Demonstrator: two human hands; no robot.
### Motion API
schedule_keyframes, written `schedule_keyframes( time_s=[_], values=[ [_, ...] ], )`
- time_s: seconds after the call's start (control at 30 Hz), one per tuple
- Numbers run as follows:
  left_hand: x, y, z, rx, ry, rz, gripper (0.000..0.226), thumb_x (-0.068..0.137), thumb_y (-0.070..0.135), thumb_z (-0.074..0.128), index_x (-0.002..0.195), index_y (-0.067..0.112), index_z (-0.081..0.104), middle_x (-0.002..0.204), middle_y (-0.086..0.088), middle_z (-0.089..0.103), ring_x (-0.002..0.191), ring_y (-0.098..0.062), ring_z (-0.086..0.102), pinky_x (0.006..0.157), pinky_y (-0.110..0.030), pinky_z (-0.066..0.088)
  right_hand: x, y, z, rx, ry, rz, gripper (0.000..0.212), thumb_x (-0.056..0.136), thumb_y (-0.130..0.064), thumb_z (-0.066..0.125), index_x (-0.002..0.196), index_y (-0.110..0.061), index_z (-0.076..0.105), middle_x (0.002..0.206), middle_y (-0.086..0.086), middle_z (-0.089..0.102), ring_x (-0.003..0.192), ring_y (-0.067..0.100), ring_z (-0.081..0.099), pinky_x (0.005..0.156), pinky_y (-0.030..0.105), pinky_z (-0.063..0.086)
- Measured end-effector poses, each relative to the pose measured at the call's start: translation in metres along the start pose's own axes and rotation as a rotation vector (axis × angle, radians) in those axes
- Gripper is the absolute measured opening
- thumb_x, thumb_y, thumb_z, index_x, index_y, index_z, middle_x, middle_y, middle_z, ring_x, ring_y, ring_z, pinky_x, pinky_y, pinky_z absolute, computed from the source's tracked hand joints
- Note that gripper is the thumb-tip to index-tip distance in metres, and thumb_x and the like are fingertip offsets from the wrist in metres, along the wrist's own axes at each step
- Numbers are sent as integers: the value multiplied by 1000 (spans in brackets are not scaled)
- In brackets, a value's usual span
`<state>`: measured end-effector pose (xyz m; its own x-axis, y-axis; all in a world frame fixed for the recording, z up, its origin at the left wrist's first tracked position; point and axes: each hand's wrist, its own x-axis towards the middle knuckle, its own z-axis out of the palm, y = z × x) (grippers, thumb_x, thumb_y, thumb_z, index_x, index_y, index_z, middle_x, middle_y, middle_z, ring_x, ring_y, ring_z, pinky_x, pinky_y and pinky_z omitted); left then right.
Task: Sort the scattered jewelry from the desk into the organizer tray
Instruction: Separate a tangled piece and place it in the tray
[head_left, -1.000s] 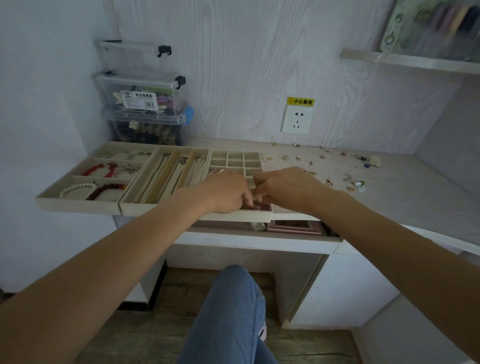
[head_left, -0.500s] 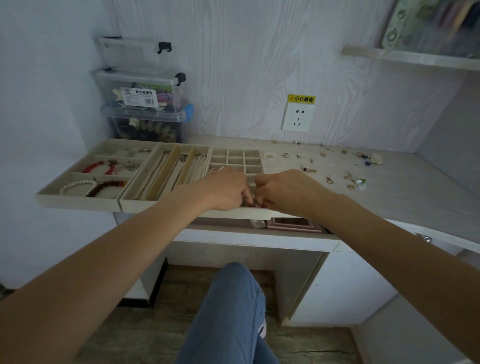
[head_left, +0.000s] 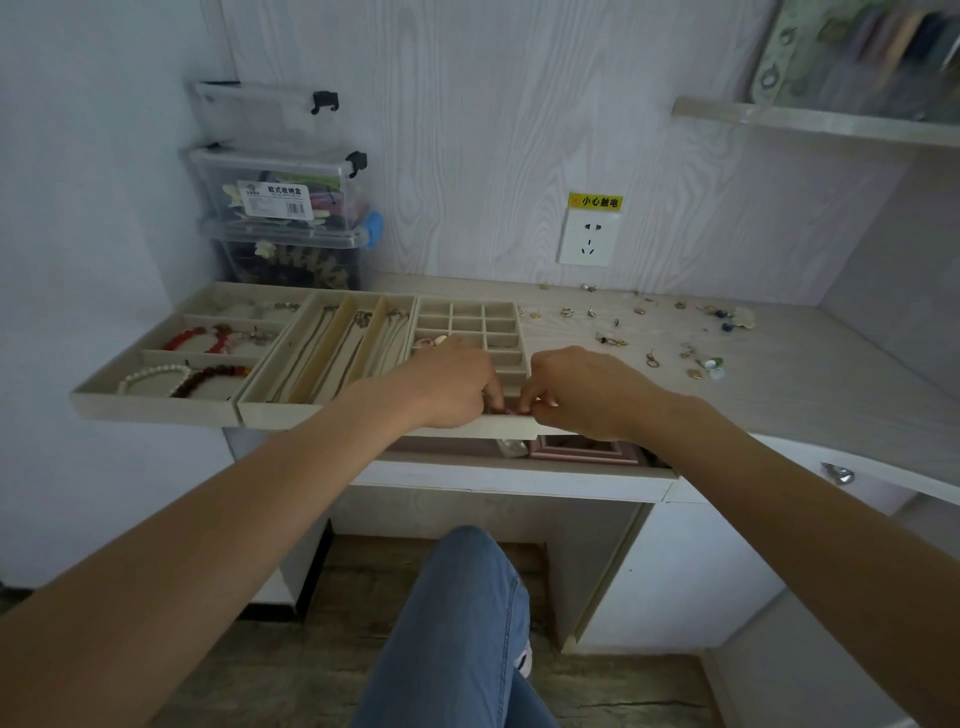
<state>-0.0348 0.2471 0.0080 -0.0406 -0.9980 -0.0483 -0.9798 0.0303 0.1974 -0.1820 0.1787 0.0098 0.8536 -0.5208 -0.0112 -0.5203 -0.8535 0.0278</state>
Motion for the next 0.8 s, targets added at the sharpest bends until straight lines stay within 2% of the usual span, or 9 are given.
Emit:
schedule_keyframes(
  time_s=[0.07,0.13,0.2,0.3,0.37,0.47,0.57,0.7,0.8],
  values=[
    [0,1,1,-45,41,-1,47,86,-6,44,115,24,67,128,-4,50,123,-22,41,105,-34,33,0,3,3,94,48,30,24,93,-22,52,110,-23,69,83,-11,50,78,9,49,72,26,42],
    [1,3,2,-85,89,-7,47,84,-8,46,111,24,67,126,-4,46,121,-22,42,102,-35,37,-3,9,6,194,116,58,23,92,-25,54,109,-21,69,81,-9,49,74,8,50,74,26,45],
    [2,6,1,-131,132,-7,44,82,-8,48,106,23,67,125,-3,46,121,-20,42,101,-35,38,-6,15,7,278,167,93,22,92,-23,54,109,-20,69,89,-5,53,81,12,56,75,22,46],
    [10,19,-1,-169,211,17,40,82,-7,49,107,20,65,126,-2,47,120,-17,43,97,-28,35,-15,31,8,336,214,149,21,93,-18,54,108,-17,69,92,-6,55,84,8,55,69,7,37],
    [21,32,-2,-201,274,28,40,84,-7,47,110,18,64,124,-3,46,116,-17,46,91,-24,37,-21,45,8,353,240,211,21,94,-16,53,108,-16,68,100,-1,61,89,9,57,76,10,39],
    [47,54,-1,-214,311,63,34,90,-1,45,115,16,61,123,-4,47,113,-18,49,92,-26,40,-29,73,11,379,286,343,24,94,-14,51,111,-16,67,113,3,62,102,14,58,85,16,37],
    [82,76,2,-196,236,102,35,93,3,44,123,12,56,129,-6,48,119,-19,47,96,-25,37,-39,109,19,393,293,493,28,95,-11,47,118,-15,62,124,7,58,113,19,54,93,23,36],
    [128,104,13,-164,29,152,43,96,8,41,138,9,42,144,-10,39,131,-23,38,105,-29,31,-54,155,33,378,233,704,42,98,-4,34,137,-15,46,144,10,41,130,27,40,103,27,27],
    [158,122,31,-140,-101,173,51,97,11,40,147,12,27,151,-9,30,137,-24,31,110,-32,27,-57,176,43,393,174,735,46,99,-3,32,142,-16,38,149,9,36,135,26,35,104,26,24]
  ],
)
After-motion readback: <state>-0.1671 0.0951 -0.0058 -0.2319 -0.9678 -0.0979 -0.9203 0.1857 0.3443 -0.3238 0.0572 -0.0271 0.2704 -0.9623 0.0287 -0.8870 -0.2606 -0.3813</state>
